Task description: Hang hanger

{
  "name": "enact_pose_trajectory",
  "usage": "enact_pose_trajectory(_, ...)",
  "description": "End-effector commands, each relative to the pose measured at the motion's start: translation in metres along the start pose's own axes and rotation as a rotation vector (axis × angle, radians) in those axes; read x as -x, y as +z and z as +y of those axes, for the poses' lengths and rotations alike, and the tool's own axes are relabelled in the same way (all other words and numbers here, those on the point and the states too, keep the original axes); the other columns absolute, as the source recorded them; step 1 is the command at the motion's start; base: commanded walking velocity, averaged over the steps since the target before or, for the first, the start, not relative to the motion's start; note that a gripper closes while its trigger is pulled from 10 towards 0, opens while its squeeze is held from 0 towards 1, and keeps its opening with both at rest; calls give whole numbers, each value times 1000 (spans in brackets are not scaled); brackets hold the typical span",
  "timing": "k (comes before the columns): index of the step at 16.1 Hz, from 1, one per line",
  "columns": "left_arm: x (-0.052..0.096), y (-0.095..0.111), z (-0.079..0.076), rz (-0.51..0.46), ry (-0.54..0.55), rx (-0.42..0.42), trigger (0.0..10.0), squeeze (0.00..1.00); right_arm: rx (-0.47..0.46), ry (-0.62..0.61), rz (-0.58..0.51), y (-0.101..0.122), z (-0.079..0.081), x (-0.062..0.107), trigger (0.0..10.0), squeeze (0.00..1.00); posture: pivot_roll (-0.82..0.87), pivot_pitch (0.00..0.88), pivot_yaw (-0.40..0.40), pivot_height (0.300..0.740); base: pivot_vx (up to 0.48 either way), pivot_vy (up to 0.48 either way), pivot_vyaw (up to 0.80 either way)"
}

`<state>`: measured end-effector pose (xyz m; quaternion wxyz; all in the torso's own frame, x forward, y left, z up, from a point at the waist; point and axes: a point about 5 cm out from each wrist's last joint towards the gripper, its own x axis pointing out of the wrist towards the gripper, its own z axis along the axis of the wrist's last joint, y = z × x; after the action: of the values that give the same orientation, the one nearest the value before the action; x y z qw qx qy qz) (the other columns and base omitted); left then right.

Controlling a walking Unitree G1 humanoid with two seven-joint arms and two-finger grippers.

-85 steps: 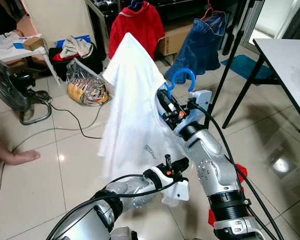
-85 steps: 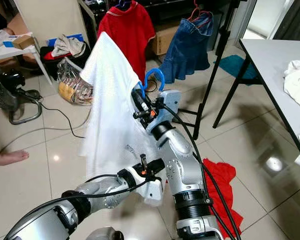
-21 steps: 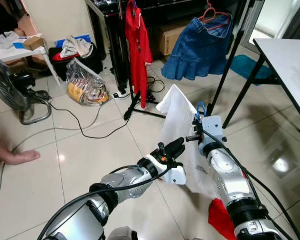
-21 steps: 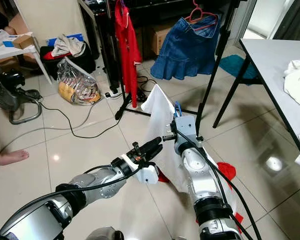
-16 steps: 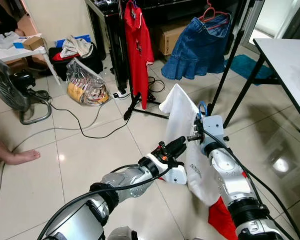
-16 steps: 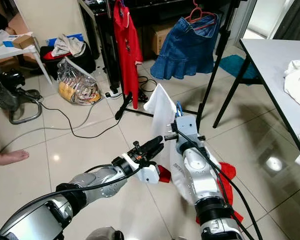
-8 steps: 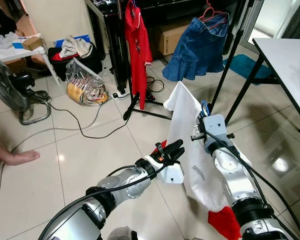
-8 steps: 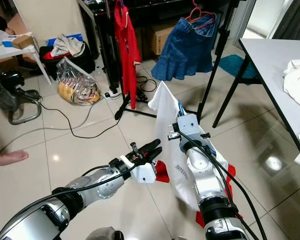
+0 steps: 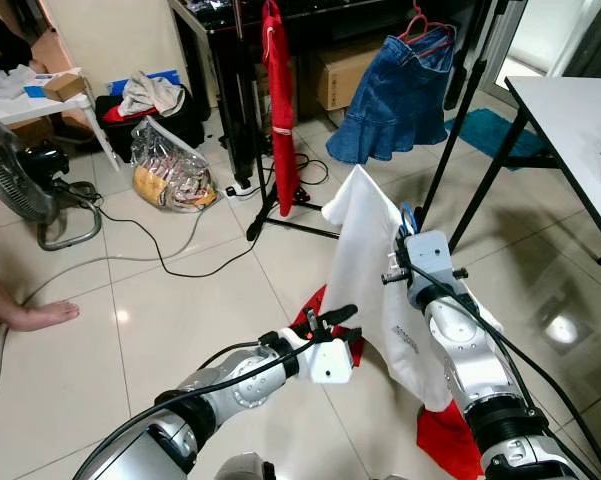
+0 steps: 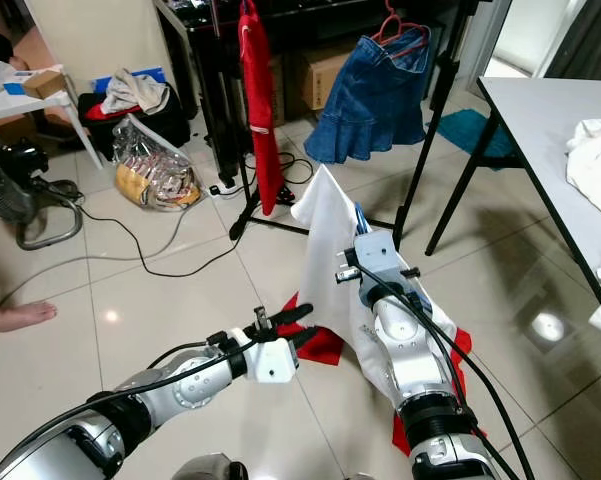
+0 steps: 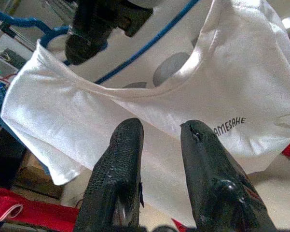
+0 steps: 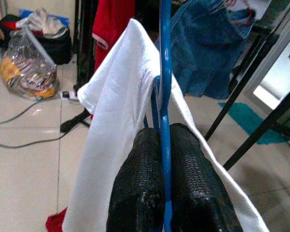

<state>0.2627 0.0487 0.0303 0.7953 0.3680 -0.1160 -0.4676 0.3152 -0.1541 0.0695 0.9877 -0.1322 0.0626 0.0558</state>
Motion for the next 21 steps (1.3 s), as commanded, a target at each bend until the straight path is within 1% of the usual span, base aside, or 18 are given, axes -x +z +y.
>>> enact_pose_trajectory(1,3,-3,1,8,-11,18,10000,0,-3,5,-43,11,-1,-5,10000,0,96,0,44,740,0,0,0)
enact_pose_trajectory(2,3,-3,1,6,-20,28,10000,118,-6,8,-42,12,0,-7,10000,0,98,0,44,740,0,0,0)
enact_pose_trajectory(3,3,-2,2,2,-30,39,10000,498,-7,15,-41,13,0,-8,10000,0,98,0,44,740,0,0,0)
enact_pose_trajectory(5,2,-1,4,-2,-38,48,10000,478,-5,23,-38,13,0,-9,10000,0,98,0,44,740,0,0,0)
enact_pose_trajectory(6,3,-1,8,-9,-52,47,10000,0,3,32,-33,11,0,-9,10000,0,98,0,43,740,0,0,0)
enact_pose_trajectory(8,9,-1,20,-34,-51,37,10000,0,15,36,-24,7,-1,-8,10000,0,99,0,43,740,0,0,0)
enact_pose_trajectory(9,11,-1,22,-39,-51,33,10000,0,17,37,-23,7,-1,-8,10000,0,99,0,43,740,0,0,0)
enact_pose_trajectory(10,17,-4,36,-35,-19,1,10000,0,18,44,-22,5,-2,-7,10000,0,99,0,43,740,0,0,0)
enact_pose_trajectory(11,21,-7,49,-15,36,-18,10000,0,17,55,-27,5,-1,-7,10000,0,99,0,43,740,0,0,0)
enact_pose_trajectory(12,25,-12,61,12,113,-16,10000,0,16,67,-37,6,-1,-6,10000,0,99,0,43,740,0,0,0)
enact_pose_trajectory(13,28,-15,70,34,163,-17,10000,0,16,75,-43,7,0,-6,10000,0,99,0,43,740,0,0,0)
enact_pose_trajectory(14,32,-20,84,68,240,-13,10000,0,10,91,-56,9,2,-6,10000,0,109,0,42,740,0,0,0)
enact_pose_trajectory(17,36,-24,103,109,331,8,10000,0,12,126,-94,14,7,-5,10000,0,108,0,43,740,0,0,0)
enact_pose_trajectory(18,36,-26,111,127,354,28,10000,0,19,157,-132,21,12,-4,10000,0,104,0,46,740,0,0,0)
enact_pose_trajectory(21,33,-29,114,171,358,38,10000,0,31,226,-211,37,23,-2,10000,0,93,0,51,740,0,0,0)
